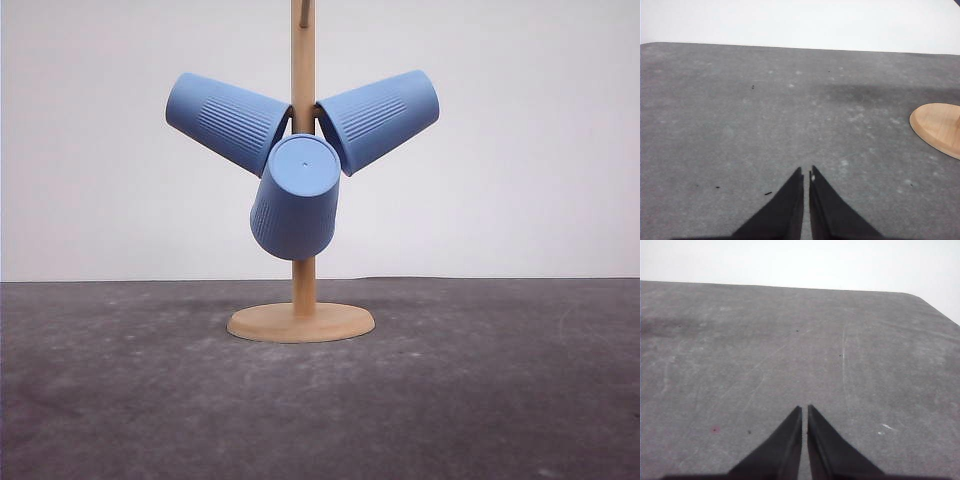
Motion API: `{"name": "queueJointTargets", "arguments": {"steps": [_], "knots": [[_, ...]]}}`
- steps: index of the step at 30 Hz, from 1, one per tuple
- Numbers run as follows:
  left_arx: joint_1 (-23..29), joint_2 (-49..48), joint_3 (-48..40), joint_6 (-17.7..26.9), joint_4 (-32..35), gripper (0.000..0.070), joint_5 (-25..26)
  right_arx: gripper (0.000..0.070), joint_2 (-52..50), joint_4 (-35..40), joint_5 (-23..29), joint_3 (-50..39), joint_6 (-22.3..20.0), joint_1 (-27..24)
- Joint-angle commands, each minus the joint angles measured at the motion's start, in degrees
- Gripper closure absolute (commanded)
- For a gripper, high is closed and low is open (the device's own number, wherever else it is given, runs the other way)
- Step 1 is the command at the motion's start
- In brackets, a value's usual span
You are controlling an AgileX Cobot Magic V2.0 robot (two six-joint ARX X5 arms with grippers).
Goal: Place three cups
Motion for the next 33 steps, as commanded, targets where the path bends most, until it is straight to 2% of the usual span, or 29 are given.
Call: {"name": "queueJointTargets", "arguments": {"steps": [1,33], "knots": [[-0.1,-0.1,-1.1,0.5,-0.2,0.07,0.0,0.0685,0.0,0.6,0.0,-0.3,0.8,0.0],[-0.1,-0.1,-1.1,0.5,-0.2,0.07,0.0,0.0685,0.0,0.6,0.0,-0.3,0.8,0.0]]}}
